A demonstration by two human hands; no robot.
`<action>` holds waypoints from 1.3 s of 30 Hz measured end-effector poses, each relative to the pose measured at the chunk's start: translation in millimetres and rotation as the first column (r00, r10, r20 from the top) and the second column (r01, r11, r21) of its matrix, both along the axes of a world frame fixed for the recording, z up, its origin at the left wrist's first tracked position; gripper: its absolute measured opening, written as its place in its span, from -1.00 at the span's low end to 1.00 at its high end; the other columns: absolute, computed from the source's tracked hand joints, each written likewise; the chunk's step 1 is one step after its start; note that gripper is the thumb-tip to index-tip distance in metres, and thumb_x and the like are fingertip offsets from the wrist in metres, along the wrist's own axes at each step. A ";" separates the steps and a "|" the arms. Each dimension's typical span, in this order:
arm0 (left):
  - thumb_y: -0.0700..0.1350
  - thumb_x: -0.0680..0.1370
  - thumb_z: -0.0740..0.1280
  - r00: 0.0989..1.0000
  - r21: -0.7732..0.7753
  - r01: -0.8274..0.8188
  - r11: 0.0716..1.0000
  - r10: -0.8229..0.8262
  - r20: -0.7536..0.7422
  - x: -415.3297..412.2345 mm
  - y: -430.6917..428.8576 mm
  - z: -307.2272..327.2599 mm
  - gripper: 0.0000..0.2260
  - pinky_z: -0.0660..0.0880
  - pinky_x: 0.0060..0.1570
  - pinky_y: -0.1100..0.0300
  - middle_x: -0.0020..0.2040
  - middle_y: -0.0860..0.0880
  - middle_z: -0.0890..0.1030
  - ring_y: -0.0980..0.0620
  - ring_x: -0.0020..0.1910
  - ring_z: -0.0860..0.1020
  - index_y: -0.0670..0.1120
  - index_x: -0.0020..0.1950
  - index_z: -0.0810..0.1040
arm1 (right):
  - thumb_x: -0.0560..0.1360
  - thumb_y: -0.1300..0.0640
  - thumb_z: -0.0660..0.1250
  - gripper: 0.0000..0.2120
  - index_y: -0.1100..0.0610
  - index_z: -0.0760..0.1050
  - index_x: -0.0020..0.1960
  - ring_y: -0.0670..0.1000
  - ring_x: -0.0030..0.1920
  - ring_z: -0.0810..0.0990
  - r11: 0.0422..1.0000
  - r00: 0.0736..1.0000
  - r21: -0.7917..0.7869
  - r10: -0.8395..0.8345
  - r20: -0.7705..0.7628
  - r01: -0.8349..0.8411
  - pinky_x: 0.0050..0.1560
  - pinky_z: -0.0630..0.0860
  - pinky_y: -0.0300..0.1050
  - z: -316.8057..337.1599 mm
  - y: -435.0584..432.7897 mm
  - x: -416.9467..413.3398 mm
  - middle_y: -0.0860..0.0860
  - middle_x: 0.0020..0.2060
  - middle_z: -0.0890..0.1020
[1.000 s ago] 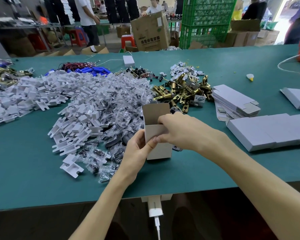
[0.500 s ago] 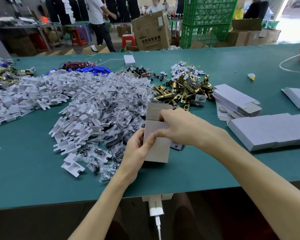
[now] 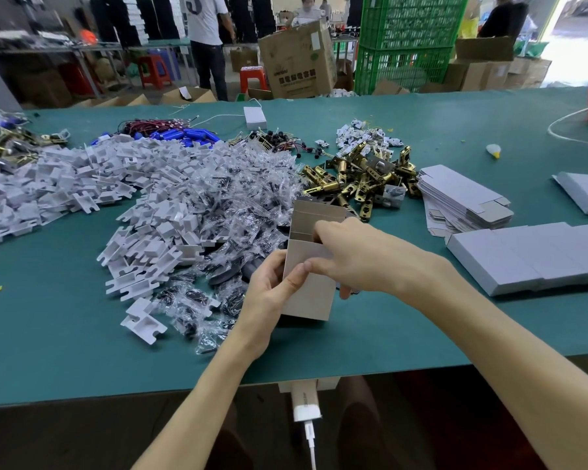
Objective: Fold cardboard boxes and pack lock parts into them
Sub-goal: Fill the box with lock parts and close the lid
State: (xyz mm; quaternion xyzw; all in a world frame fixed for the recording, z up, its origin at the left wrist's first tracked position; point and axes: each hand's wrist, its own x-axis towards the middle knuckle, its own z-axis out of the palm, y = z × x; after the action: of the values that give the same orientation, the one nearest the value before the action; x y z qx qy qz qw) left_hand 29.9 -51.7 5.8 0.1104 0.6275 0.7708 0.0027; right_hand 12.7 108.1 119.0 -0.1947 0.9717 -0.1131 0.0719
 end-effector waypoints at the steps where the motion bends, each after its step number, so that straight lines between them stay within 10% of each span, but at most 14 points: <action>1: 0.06 0.55 0.43 1.000 0.000 0.002 1.000 -0.002 -0.006 0.4 0.0 0.4 -0.69 0.58 -0.06 0.17 0.03 -0.10 0.68 -0.03 0.00 0.63 -0.09 0.20 0.61 | 0.62 -0.14 0.30 -0.65 0.15 0.38 0.03 -0.03 -0.48 0.67 1.000 1.000 -0.010 0.005 0.012 -0.005 -0.30 0.66 0.05 0.8 0.6 0.1 0.06 -0.26 0.58; 7: 0.10 0.52 0.43 1.000 0.005 0.006 1.000 -0.006 0.001 1.1 -1.4 1.4 -0.68 0.56 -0.06 0.14 0.03 -0.11 0.66 -0.05 0.01 0.61 -0.06 0.17 0.62 | 0.61 -0.18 0.30 -0.63 0.10 0.31 -0.08 0.01 -0.44 0.68 1.000 1.000 0.003 0.002 0.018 -0.002 -0.33 0.63 0.02 2.7 -2.0 2.5 0.08 -0.29 0.65; 12: 0.00 0.59 0.40 0.999 0.022 0.012 1.000 -0.013 0.030 -0.1 -1.6 0.2 -0.67 0.56 -0.05 0.07 0.05 -0.15 0.65 -0.09 0.02 0.60 -0.17 0.25 0.57 | 0.63 -0.18 0.26 -0.66 0.08 0.29 0.02 0.17 -0.16 0.46 0.992 0.987 0.096 -0.069 -0.147 0.084 -0.23 0.30 0.00 1.4 -2.1 10.9 -0.01 -0.24 0.34; 16: -0.02 0.59 0.37 1.000 0.019 0.006 1.000 -0.006 0.024 -1.5 -2.0 -1.7 -0.63 0.51 -0.08 0.05 0.02 -0.18 0.60 -0.13 0.00 0.55 -0.25 0.27 0.53 | 0.61 -0.09 0.33 -0.78 0.04 0.48 0.13 0.20 0.06 0.55 0.999 0.989 0.004 -0.035 -0.143 0.036 -0.11 0.41 0.01 8.1 -3.5 14.5 0.05 0.02 0.56; 22: -0.04 0.58 0.36 1.000 0.016 0.002 1.000 -0.002 0.024 0.3 -1.9 -1.0 -0.71 0.53 -0.08 0.16 0.00 -0.07 0.65 -0.03 0.00 0.59 -0.16 0.23 0.59 | 0.59 -0.09 0.38 -0.75 0.06 0.49 0.10 0.14 -0.20 0.57 0.997 0.999 -0.076 -0.012 -0.053 0.008 -0.09 0.58 0.01 11.5 -2.7 16.3 -0.01 -0.26 0.49; 39: 0.12 0.49 0.42 0.999 0.011 -0.007 1.000 0.007 0.039 0.8 -2.0 0.1 -0.61 0.54 -0.09 0.11 0.01 -0.08 0.67 -0.04 -0.01 0.60 -0.11 0.20 0.62 | 0.58 -0.08 0.39 -0.76 0.09 0.50 0.00 0.06 -0.19 0.66 0.982 0.999 -0.186 -0.038 -0.037 0.031 -0.15 0.62 0.04 7.5 -2.7 16.5 0.03 -0.14 0.63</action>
State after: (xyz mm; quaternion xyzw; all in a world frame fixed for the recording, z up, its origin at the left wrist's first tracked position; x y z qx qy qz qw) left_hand 30.7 -53.7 5.9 0.0933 0.6235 0.7762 0.0117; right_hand 29.3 105.4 126.5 -0.1860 0.9614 -0.2004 0.0316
